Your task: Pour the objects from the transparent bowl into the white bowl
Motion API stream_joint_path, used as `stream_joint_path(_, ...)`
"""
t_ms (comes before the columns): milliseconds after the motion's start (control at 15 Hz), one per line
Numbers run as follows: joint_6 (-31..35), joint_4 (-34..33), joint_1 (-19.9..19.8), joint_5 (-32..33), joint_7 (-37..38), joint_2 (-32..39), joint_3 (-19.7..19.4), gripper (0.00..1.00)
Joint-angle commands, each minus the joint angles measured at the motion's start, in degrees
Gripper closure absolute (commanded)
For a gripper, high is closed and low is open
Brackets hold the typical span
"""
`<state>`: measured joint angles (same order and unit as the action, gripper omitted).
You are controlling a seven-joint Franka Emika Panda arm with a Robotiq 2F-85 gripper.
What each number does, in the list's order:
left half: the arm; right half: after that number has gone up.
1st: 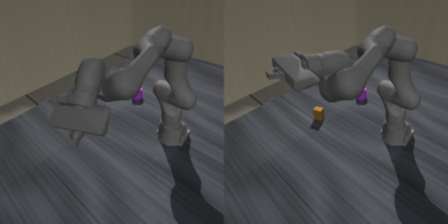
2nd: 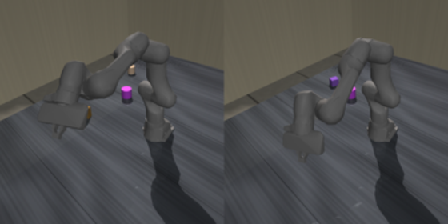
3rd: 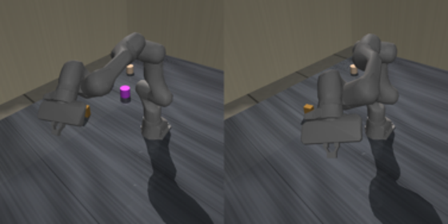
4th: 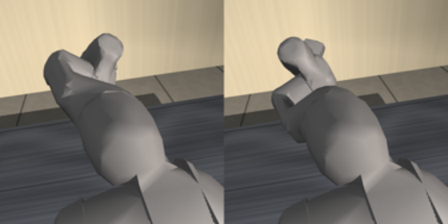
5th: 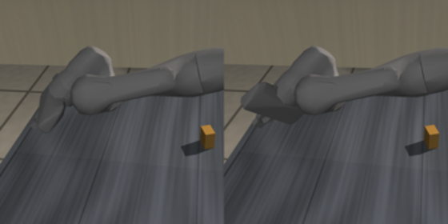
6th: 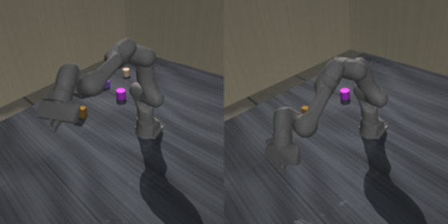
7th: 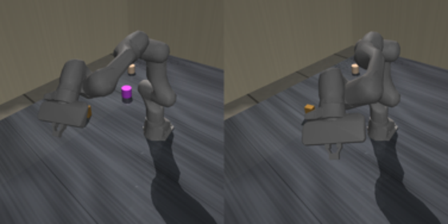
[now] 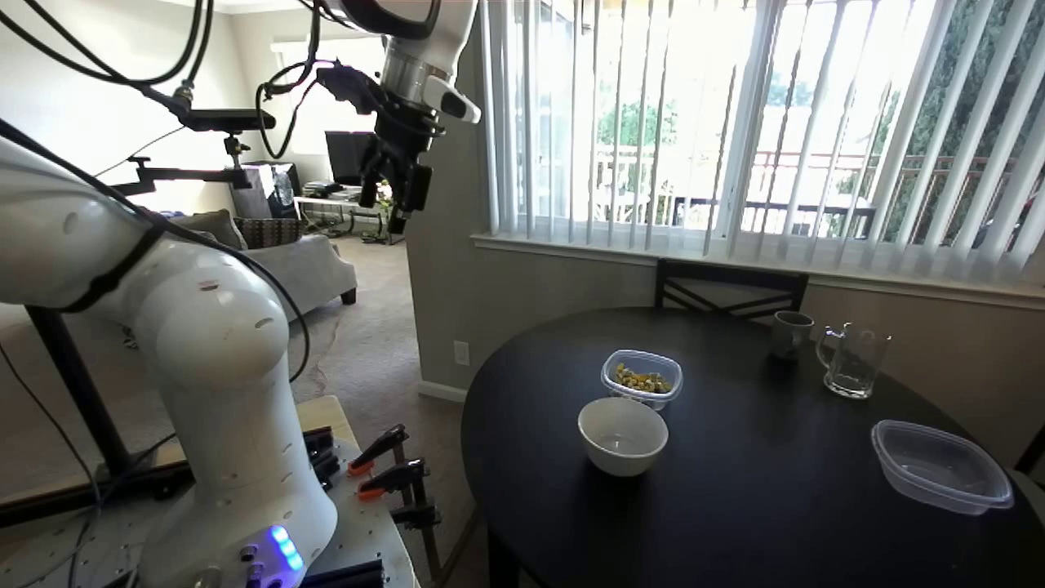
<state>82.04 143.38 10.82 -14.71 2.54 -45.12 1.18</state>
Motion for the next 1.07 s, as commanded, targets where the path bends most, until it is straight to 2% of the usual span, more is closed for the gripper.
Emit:
stream_joint_path(0, -0.6, -0.3, -2.3, -0.8, -1.2, 0.0, 1.6, 0.00)
stream_joint_path(133, 6.0, -1.7, -3.0, -1.5, 1.0, 3.2, 4.0, 0.00)
stream_joint_path(267, 17.6, -3.0, -3.9, -3.1, 3.4, 8.1, 5.8, 0.00)
stream_joint_path(600, 45.3, -5.2, -5.2, -8.7, 8.8, 23.8, 6.0, 0.00)
stream_joint_path(1000, 75.2, -9.2, -5.6, -8.6, 19.3, 46.5, 6.0, 0.00)
